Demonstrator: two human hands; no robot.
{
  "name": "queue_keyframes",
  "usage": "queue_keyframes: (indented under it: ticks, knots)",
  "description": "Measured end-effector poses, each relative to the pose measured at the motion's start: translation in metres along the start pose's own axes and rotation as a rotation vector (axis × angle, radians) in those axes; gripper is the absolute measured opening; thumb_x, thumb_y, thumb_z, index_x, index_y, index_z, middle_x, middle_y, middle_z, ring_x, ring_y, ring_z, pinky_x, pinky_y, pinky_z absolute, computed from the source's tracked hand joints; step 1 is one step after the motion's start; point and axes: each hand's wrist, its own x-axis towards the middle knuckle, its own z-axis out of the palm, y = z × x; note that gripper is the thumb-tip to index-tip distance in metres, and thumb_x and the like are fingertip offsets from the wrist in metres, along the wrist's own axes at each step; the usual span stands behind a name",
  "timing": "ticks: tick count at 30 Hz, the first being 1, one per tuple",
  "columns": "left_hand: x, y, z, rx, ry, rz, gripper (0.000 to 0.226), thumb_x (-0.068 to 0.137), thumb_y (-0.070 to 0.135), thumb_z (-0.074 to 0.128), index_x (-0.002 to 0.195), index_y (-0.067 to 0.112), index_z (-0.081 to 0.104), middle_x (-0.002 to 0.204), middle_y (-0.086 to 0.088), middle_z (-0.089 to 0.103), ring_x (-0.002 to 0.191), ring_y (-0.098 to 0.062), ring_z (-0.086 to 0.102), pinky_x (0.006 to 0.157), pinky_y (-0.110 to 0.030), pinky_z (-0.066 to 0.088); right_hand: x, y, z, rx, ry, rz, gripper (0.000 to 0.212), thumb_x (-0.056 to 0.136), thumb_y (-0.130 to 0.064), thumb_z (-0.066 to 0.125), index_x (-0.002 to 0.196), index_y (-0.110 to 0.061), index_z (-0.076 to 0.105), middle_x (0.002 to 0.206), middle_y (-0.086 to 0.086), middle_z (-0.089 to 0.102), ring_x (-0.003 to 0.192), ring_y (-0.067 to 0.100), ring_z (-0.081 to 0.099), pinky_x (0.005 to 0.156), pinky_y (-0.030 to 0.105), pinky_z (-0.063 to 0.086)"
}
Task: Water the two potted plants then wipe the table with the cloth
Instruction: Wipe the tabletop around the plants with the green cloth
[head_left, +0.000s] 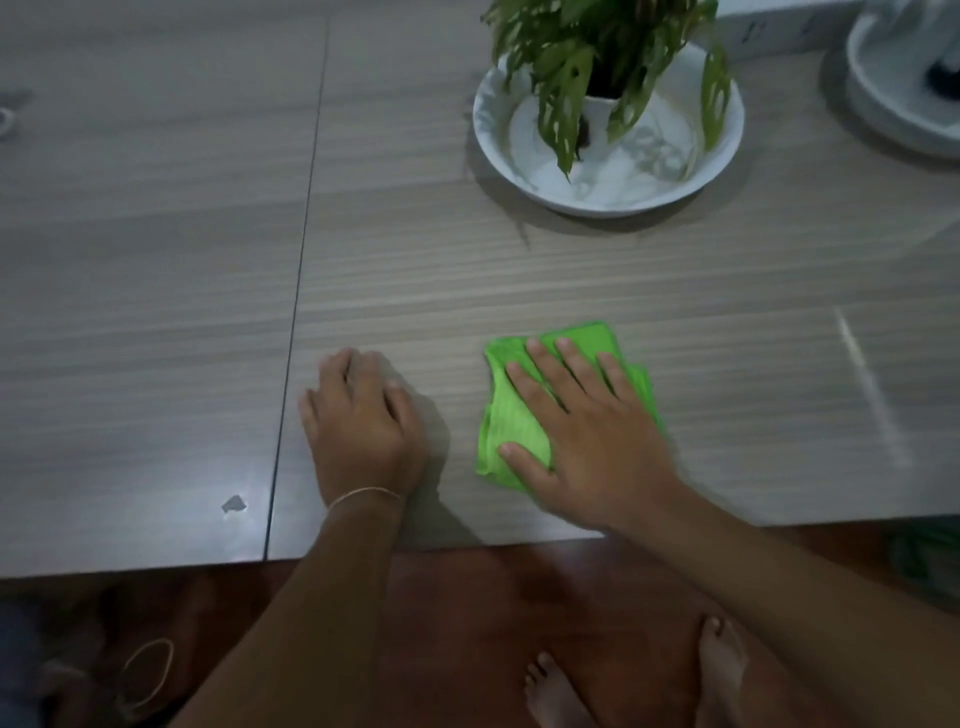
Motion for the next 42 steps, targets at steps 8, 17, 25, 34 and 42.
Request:
queue_keyframes:
  ticks: [8,17,25,34,42]
  knots:
    - [0.002,-0.002,0.002,0.06,-0.041,0.094,0.055,0.09,0.031,0.038,0.129,-0.002,0.057,0.137,-0.021,0.051,0.128,-0.037,0.048,0.106,-0.057,0.034,-0.015,0.096,-0.011,-0.028,0.019,0.278,0.087,0.086,-0.075,0.032,0.157,-0.027,0.034,0.166,0.006,0.029,0.153,0.03,0.027,0.123,0.054,0.02]
    - [0.003,0.002,0.002,0.129,-0.053,0.071,0.053,0.091,0.033,0.039,0.131,0.002,0.056,0.138,-0.02,0.051,0.133,-0.035,0.044,0.108,-0.057,0.033,0.074,0.022,-0.011,-0.005,-0.024,0.213,0.088,0.088,-0.074,0.019,0.161,-0.025,0.02,0.17,0.008,0.018,0.156,0.033,0.015,0.124,0.057,0.012]
    - [0.0,0.003,-0.001,0.071,-0.052,0.048,0.054,0.086,0.027,0.043,0.133,0.004,0.054,0.141,-0.017,0.049,0.137,-0.033,0.041,0.112,-0.056,0.029,-0.035,0.032,-0.002,-0.033,-0.031,0.013,0.083,0.088,-0.076,0.037,0.156,-0.029,0.037,0.167,0.004,0.028,0.153,0.03,0.027,0.122,0.057,0.023]
    - [0.001,0.005,0.0,0.057,-0.07,-0.001,0.057,0.085,0.03,0.039,0.135,0.006,0.054,0.145,-0.016,0.047,0.141,-0.032,0.037,0.118,-0.054,0.021,0.04,-0.013,-0.003,-0.039,-0.006,0.136,0.08,0.092,-0.073,0.027,0.159,-0.029,0.029,0.169,0.007,0.021,0.156,0.032,0.019,0.123,0.059,0.015]
    - [-0.001,0.007,-0.003,0.045,-0.086,-0.01,0.056,0.086,0.027,0.042,0.137,0.005,0.052,0.147,-0.017,0.045,0.143,-0.032,0.034,0.119,-0.053,0.019,-0.044,0.036,-0.002,-0.063,-0.072,-0.082,0.082,0.09,-0.078,0.033,0.157,-0.031,0.035,0.168,0.002,0.025,0.155,0.028,0.023,0.12,0.059,0.026]
